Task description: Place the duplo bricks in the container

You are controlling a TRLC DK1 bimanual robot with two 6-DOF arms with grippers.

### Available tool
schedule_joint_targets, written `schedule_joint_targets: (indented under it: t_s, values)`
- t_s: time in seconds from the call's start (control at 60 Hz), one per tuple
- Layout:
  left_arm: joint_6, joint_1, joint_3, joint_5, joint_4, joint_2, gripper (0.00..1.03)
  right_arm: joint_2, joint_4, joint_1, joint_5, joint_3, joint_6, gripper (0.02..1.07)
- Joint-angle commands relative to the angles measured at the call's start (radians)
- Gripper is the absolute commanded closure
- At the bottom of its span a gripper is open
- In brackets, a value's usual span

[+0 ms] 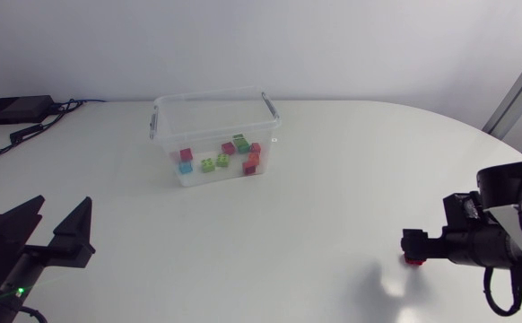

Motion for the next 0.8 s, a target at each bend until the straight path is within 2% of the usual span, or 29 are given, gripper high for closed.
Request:
schedule_joint_targets:
  t_s: [0.0, 0.233, 0.333, 0.4, 0.483, 0.617, 0.65, 0.783]
  values:
    - [-0.018, 0.009, -0.02, 0.007, 0.017, -0.012, 0.04, 0.075, 0.035, -0.009, 0.012, -0.012, 0.026, 0.07]
    - [-0.016, 0.009, -0.02, 0.007, 0.017, -0.012, 0.04, 0.189, 0.07, -0.016, 0.012, -0.013, 0.026, 0.08]
    - [-0.016, 0.009, -0.02, 0.007, 0.017, -0.012, 0.04, 0.19, 0.092, -0.016, 0.019, -0.023, 0.024, 0.16]
    - [-0.018, 0.009, -0.02, 0.007, 0.017, -0.012, 0.04, 0.19, 0.121, -0.018, 0.03, -0.035, 0.023, 0.3]
    - [-0.016, 0.009, -0.018, 0.007, 0.017, -0.012, 0.04, 0.176, 0.139, -0.026, 0.027, -0.046, 0.017, 0.59]
    - [-0.016, 0.009, -0.018, 0.007, 0.017, -0.012, 0.04, 0.163, 0.133, -0.026, 0.03, -0.05, 0.018, 0.64]
    - [-0.018, 0.009, -0.02, 0.007, 0.017, -0.012, 0.04, 0.164, 0.136, -0.026, 0.03, -0.052, 0.017, 0.73]
    - [-0.018, 0.009, -0.02, 0.007, 0.017, -0.012, 0.04, 0.164, 0.147, -0.024, 0.027, -0.059, 0.009, 0.91]
